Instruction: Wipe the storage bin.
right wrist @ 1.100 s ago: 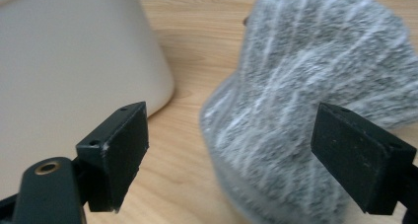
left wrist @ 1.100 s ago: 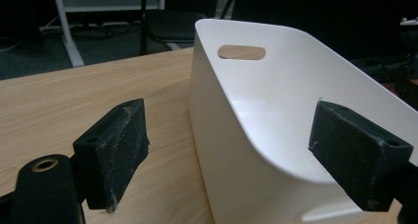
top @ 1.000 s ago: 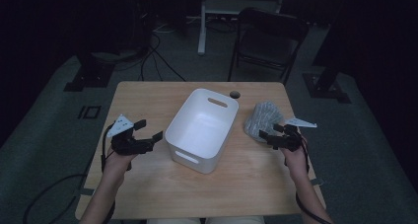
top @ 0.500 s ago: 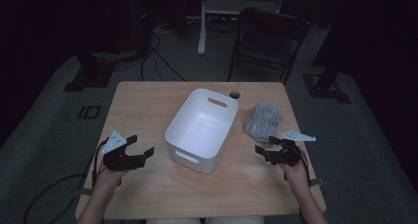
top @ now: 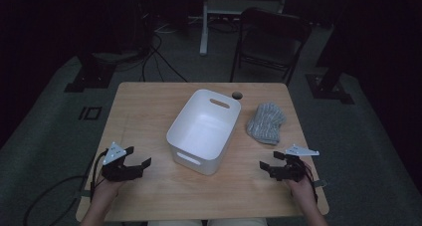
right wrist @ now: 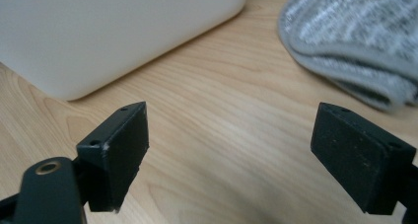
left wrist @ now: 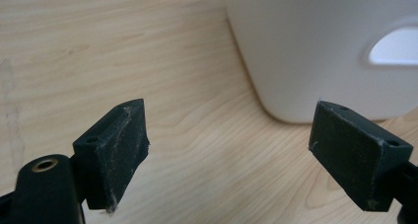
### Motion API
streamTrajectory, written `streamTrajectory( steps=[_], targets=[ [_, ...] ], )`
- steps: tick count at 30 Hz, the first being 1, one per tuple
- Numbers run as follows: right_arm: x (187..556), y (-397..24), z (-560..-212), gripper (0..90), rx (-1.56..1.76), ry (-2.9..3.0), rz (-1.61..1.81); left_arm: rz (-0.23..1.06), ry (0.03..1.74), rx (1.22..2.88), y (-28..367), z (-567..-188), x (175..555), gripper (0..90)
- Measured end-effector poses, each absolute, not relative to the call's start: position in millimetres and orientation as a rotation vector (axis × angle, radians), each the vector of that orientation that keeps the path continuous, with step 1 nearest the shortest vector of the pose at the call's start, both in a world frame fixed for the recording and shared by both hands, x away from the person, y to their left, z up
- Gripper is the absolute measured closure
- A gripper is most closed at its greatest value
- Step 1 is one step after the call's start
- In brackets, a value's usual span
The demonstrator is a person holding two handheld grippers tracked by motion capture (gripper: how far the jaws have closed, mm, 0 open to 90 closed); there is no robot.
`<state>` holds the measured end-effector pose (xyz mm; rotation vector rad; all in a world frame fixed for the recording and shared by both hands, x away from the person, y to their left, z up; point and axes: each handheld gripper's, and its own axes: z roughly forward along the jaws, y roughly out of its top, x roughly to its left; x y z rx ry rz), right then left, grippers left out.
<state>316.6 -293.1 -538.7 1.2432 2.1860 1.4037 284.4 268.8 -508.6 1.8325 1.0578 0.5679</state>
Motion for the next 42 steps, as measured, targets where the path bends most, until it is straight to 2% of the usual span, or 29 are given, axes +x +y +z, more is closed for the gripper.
streamTrajectory(
  steps=[6, 14, 32, 42],
  targets=[
    [304, -306, -546, 14.5, 1.267, 2.152, 1.337, 0.585, 1.140, 1.822, 281, -522, 286, 15.2],
    [307, -318, -555, 14.4, 1.325, 2.105, 1.264, 0.609, 1.191, 1.864, 286, -534, 291, 15.2],
    [310, -319, -566, 14.4, 1.415, 2.018, 1.077, 0.680, 1.349, 1.911, 291, -547, 290, 15.2],
    [310, -323, -567, 14.2, 1.524, 1.955, 0.975, 0.675, 1.453, 1.894, 296, -553, 291, 15.2]
  ],
)
